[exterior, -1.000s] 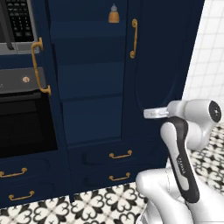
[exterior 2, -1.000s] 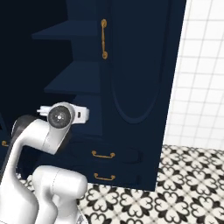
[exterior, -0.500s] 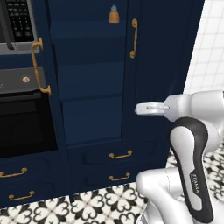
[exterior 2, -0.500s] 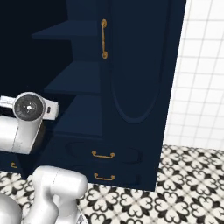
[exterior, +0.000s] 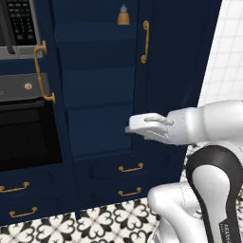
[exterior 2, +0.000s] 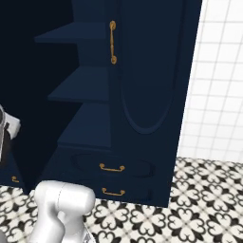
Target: Pick the honey bottle and place it on the digital scale for weighing, and close the cabinet.
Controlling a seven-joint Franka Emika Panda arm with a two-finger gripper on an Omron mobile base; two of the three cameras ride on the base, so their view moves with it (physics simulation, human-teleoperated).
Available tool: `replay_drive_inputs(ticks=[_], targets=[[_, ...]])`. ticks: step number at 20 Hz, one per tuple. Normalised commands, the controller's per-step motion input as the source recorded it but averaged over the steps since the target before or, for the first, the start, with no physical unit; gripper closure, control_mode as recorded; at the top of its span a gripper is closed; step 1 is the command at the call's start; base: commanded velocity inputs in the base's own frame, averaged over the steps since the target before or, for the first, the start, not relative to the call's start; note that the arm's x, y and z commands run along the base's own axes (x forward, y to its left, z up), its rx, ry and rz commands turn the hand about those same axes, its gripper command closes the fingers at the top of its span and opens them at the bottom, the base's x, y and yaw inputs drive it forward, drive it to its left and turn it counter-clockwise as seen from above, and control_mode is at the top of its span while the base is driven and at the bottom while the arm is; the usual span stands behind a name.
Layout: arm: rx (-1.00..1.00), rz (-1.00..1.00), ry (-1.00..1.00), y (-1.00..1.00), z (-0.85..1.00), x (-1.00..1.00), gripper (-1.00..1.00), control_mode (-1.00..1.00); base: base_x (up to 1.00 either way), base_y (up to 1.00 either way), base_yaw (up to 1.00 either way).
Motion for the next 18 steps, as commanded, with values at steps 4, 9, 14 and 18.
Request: replay_drive_inputs(ticks=[4,9,14,18], targets=[[0.03,-0.09,-0.16,1.0,-0.54,-0.39,-1.0,-1.0,0.0,0.0,0.0],[0.0,-0.21,-0.1,1.0,-0.53,0.02,-1.0,-1.0,0.0,0.0,0.0],[0.0,-0.33,-0.08,0.99,-0.6,0.44,-1.0,-1.0,0.0,0.0,0.0],[-0.1,-0.31,-0.22,0.85,-0.53,0.65,-1.0,-1.0,0.0,0.0,0.0]])
